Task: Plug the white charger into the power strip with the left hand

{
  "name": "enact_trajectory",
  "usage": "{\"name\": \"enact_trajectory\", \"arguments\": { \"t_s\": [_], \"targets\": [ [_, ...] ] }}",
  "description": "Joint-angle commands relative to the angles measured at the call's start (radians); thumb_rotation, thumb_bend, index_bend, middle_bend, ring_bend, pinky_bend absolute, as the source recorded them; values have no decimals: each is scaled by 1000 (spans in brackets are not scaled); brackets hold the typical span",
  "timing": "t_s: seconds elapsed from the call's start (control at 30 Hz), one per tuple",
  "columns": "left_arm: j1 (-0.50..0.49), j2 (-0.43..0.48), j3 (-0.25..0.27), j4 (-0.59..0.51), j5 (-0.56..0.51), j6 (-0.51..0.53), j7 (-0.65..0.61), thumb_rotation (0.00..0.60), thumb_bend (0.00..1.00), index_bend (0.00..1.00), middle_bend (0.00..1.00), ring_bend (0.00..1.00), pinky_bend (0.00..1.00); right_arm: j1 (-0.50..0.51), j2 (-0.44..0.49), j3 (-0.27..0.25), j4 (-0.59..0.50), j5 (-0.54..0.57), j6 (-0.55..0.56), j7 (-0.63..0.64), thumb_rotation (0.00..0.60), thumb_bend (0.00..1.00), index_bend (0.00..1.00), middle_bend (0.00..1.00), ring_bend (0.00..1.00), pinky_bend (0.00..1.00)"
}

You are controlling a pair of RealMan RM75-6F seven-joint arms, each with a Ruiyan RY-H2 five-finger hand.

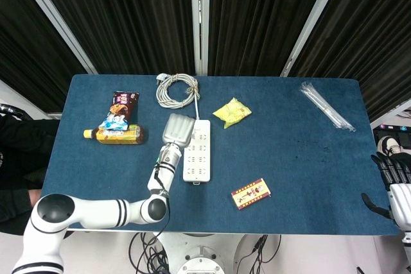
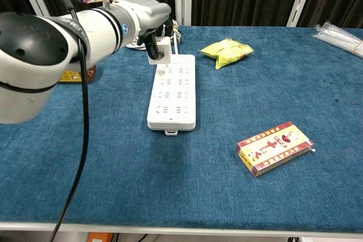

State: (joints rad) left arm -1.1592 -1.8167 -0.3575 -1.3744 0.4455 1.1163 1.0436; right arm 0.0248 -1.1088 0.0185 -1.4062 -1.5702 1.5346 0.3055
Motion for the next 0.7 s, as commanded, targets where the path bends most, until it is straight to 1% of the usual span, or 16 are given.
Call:
{"name": "enact_trajectory", "arguments": {
  "t_s": [0.03,0.2,0.7],
  "targets": [
    [-5,-11,5,15,3,-5,-10,600,566,692,758,670,709,1,0,1,0,1,-2,0,600,206,0,42,0,0],
    [-13,-23,13,42,11,-12,-19,600,566,692,758,669,709,-1,0,1,2,6,-3,2,600,207,0,42,0,0],
    [-20,-38,29,69,25,-19,-32,600,566,692,758,667,708,-4,-1,2,1,7,-1,1,600,205,0,42,0,0]
  ]
}}
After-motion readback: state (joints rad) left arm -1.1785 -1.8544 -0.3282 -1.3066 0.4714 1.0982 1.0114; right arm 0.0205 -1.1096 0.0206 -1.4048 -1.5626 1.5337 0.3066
